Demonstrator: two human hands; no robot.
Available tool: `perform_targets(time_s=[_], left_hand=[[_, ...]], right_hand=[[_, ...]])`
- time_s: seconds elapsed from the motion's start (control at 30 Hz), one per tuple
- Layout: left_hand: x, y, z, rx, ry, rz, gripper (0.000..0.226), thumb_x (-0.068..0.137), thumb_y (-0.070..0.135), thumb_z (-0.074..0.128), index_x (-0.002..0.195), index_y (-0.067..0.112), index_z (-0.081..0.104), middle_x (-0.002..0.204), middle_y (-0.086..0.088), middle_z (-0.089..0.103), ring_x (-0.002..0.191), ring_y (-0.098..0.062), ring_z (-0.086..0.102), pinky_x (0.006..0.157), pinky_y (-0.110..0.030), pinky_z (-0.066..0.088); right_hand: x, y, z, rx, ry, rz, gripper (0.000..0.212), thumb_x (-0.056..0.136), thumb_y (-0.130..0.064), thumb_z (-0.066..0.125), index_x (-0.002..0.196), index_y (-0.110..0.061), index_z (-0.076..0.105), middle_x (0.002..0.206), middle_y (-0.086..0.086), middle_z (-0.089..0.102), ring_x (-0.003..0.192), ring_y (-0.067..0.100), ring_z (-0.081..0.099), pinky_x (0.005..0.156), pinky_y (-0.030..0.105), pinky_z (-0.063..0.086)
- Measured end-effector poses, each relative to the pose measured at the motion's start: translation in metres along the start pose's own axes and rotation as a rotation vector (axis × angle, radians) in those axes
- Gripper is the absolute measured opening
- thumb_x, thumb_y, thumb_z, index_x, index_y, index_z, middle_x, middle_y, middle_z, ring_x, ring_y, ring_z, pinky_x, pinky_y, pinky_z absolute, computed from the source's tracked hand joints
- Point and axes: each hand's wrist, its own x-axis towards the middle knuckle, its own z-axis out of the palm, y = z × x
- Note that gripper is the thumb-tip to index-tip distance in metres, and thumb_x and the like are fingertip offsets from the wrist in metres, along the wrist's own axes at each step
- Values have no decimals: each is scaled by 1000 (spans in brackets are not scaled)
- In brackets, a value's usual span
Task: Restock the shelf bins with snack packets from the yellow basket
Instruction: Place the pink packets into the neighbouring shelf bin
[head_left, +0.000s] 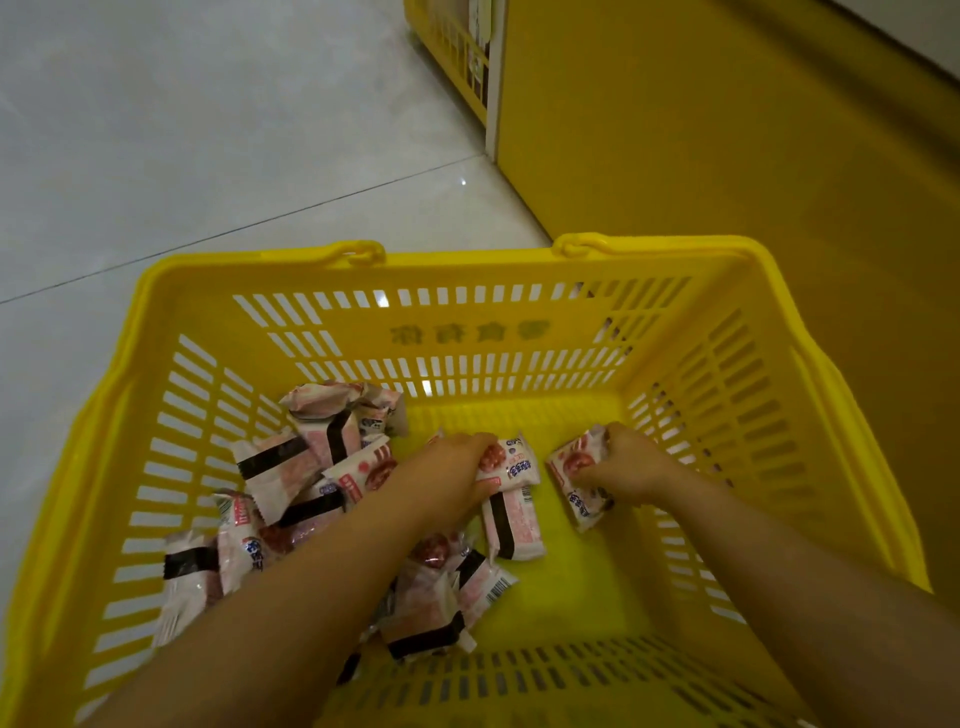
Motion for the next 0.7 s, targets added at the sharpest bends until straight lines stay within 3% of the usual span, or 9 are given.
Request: perform_targets(time_s=[0.07, 0.13, 0.27, 0.37, 0.43, 0.57, 0.7], left_hand=[[3, 2, 5, 20, 21, -46, 64, 92, 40, 57, 147, 21, 29, 141, -8, 43, 126, -27, 43, 101, -41, 42], [3, 3, 4, 97, 82, -72, 67, 89, 43, 59, 146, 20, 31, 136, -8, 44, 124, -28, 42, 98, -40, 42], [-6, -9, -12, 361, 156, -63, 42, 93, 39, 53, 132, 23, 53, 125, -6, 53, 122, -30, 42, 98, -41, 39], [-16, -22, -22, 334, 84, -64, 37, 92, 45, 54, 121, 24, 62, 124, -7, 52, 119, -29, 47, 97, -41, 42], [-20, -26, -24, 338, 94, -88, 41, 91, 53, 51, 119, 24, 61, 123, -6, 52, 107, -25, 54, 90, -38, 45], [-22, -28, -14, 520, 64, -138, 54, 85, 61, 52, 120, 20, 46, 106, -2, 63, 97, -25, 60, 98, -41, 32], [-21, -27, -10, 435, 96, -106, 48, 87, 50, 56, 125, 24, 41, 105, 2, 64, 99, -23, 60, 101, -42, 27]], right_hand=[[-1, 2, -5, 185, -52, 61, 34, 79, -17, 73, 104, -2, 57, 89, 13, 65, 70, 23, 61, 53, 24, 43], [-2, 0, -12, 349, -124, 100, 21, 77, -13, 73, 90, -2, 61, 79, 13, 69, 68, 24, 61, 59, 28, 44], [-7, -11, -3, 378, -351, 128, 26, 78, -10, 72, 100, 0, 62, 89, 12, 73, 85, 25, 68, 64, 32, 53], [-7, -19, 23, 303, -403, 122, 38, 76, -12, 76, 108, 0, 61, 106, 15, 70, 102, 32, 65, 91, 45, 52], [-8, -23, 37, 275, -388, 104, 40, 74, -11, 79, 108, -3, 61, 111, 15, 69, 104, 32, 65, 95, 48, 50], [-11, -28, 55, 302, -356, 69, 67, 71, -14, 81, 129, -11, 48, 124, 13, 60, 112, 34, 60, 96, 51, 49], [-12, -28, 55, 310, -350, 20, 60, 69, -13, 81, 123, -9, 55, 117, 12, 66, 106, 31, 64, 95, 50, 50]])
